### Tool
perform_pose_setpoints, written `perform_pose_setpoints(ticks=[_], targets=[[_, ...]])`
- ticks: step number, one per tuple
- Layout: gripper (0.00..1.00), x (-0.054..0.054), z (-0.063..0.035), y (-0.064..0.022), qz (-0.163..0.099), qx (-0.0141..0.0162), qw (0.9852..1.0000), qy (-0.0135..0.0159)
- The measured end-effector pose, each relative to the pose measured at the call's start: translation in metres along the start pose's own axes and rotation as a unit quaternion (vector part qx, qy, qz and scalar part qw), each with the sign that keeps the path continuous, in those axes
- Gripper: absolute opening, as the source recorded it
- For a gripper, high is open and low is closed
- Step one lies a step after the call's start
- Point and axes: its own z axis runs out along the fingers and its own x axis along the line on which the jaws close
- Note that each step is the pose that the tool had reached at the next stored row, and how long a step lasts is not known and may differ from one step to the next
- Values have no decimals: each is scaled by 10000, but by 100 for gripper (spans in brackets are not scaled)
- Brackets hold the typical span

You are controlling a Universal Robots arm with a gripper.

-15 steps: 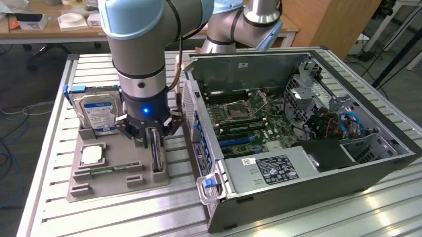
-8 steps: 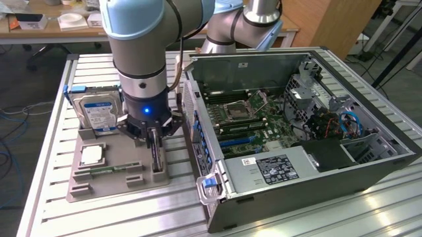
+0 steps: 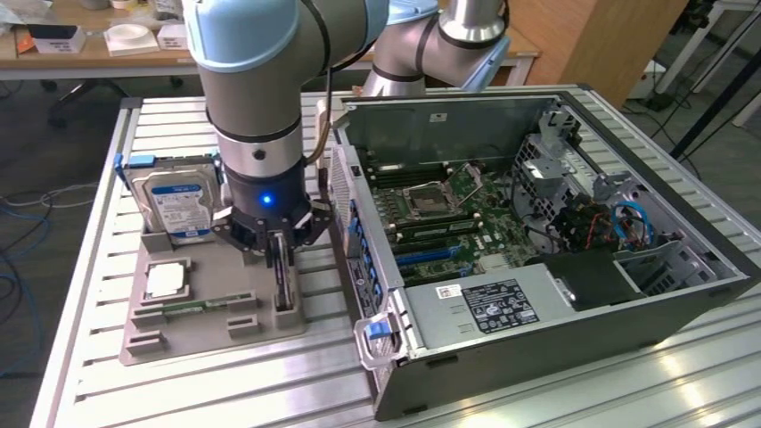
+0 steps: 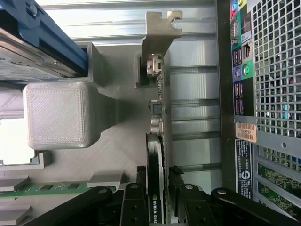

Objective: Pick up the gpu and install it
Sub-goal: 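Pick up the gpu and move the gpu toward the slot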

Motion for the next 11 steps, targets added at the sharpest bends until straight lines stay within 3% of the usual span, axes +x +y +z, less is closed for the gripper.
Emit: perform_pose_setpoints(ticks=[11], targets=[[32,-27,8,2,0,0,10000,1]])
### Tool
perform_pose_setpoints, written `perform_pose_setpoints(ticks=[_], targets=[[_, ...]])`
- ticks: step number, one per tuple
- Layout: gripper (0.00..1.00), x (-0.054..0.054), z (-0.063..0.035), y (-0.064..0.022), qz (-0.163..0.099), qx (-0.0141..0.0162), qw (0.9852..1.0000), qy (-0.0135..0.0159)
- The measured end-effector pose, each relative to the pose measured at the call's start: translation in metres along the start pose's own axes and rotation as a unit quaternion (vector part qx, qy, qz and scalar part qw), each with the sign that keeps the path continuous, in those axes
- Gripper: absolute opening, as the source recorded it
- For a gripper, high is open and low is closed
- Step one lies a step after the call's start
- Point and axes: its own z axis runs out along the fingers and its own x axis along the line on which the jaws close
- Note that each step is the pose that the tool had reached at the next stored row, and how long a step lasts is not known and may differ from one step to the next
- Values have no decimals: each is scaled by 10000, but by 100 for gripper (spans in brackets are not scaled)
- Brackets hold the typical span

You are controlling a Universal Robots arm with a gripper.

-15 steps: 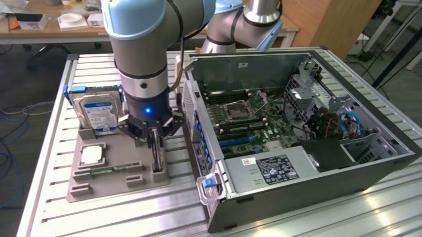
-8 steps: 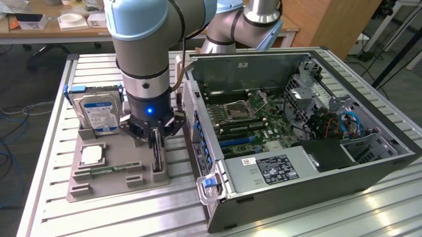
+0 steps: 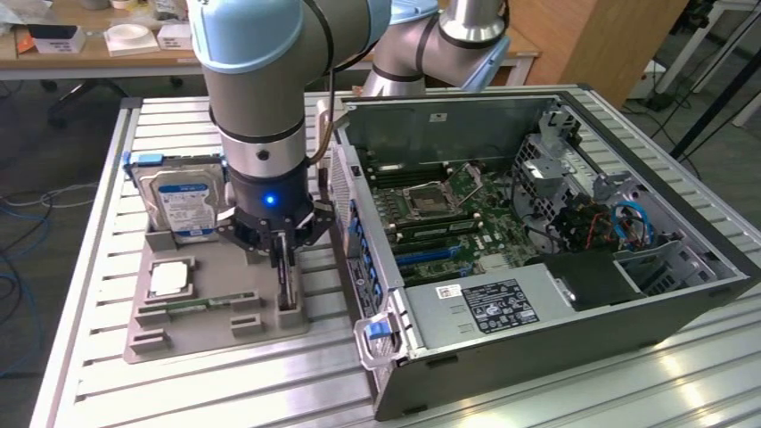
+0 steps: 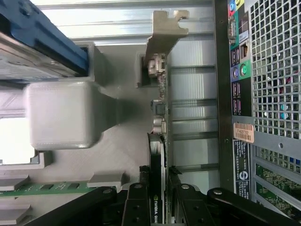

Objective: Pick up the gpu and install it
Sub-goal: 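Pick up the gpu and move the gpu toward the slot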

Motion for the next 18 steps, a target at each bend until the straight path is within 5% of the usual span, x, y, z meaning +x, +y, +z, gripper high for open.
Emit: perform_pose_setpoints(ticks=[18], targets=[[26,0,0,0,0,0,10000,0]])
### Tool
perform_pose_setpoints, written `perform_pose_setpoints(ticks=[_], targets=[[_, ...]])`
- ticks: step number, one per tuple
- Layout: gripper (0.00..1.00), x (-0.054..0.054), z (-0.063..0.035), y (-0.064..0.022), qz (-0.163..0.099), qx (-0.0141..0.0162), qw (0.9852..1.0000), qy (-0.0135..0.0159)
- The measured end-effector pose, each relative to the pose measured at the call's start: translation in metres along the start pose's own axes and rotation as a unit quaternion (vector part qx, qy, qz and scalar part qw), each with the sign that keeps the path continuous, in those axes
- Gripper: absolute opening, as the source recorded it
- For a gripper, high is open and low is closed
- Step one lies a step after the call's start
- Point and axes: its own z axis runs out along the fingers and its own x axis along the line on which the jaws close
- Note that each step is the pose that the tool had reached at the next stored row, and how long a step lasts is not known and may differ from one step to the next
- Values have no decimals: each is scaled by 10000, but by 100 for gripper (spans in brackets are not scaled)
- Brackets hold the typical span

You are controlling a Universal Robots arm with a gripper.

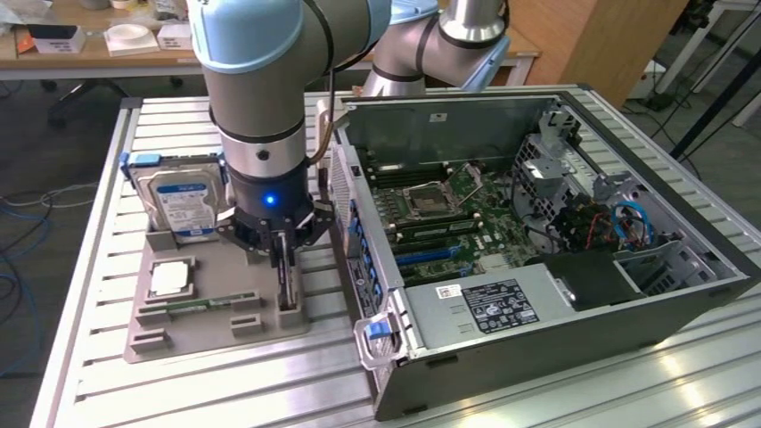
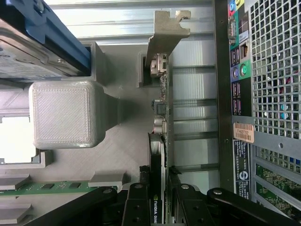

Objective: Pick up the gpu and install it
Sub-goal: 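Pick up the gpu and move the gpu toward the slot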

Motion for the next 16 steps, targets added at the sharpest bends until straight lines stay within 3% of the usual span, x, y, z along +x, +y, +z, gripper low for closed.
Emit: perform_pose_setpoints(ticks=[6,16], targets=[[26,-1,-38,2,0,0,10000,0],[26,-8,-369,14,0,0,10000,0]])
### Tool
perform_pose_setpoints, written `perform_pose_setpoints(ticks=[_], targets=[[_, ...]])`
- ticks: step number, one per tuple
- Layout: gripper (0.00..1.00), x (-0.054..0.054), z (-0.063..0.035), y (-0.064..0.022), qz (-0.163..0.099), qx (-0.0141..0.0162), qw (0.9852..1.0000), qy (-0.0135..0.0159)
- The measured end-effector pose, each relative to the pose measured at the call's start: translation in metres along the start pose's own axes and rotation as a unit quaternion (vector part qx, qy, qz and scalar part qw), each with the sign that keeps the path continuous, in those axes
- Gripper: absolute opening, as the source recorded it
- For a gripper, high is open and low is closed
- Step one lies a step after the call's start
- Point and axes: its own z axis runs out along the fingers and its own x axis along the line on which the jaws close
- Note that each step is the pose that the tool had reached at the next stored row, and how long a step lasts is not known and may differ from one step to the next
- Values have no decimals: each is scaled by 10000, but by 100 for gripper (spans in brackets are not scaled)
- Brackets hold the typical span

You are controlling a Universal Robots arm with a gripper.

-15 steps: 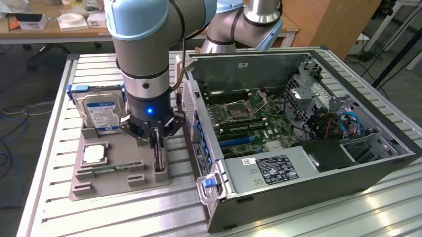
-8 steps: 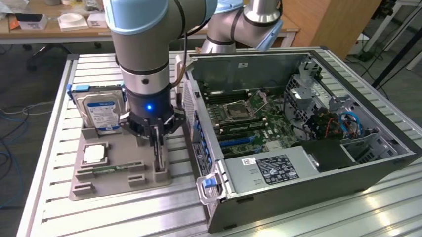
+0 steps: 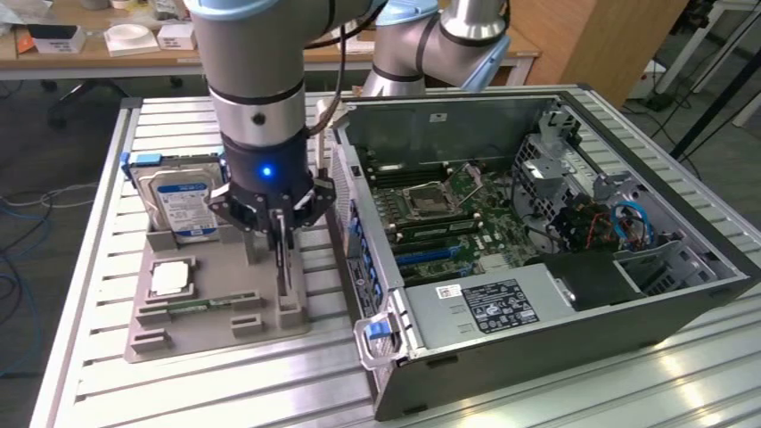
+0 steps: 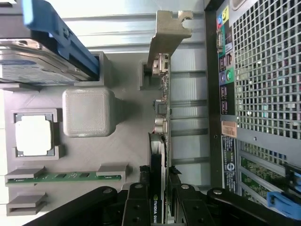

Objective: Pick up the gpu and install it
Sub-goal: 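Pick up the gpu and move the gpu toward the slot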

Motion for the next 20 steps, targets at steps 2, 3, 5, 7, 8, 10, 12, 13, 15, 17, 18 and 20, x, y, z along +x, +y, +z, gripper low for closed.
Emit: perform_pose_setpoints(ticks=[2,3,5,7,8,10,12,13,15,17,18,20], targets=[[26,-2,-81,3,0,0,10000,0],[26,-3,-121,5,0,0,10000,0],[26,-5,-211,8,0,0,10000,0],[26,-7,-301,12,0,0,10000,0],[26,-8,-346,13,0,0,10000,0],[26,-10,-436,17,0,0,10000,0],[26,-12,-529,21,0,0,10000,0],[26,-14,-573,22,0,-1,10000,0],[26,-15,-663,26,0,0,10000,0],[26,-18,-753,29,0,0,10000,0],[26,-19,-802,31,0,0,10000,0],[26,-21,-889,35,0,0,10000,0]])
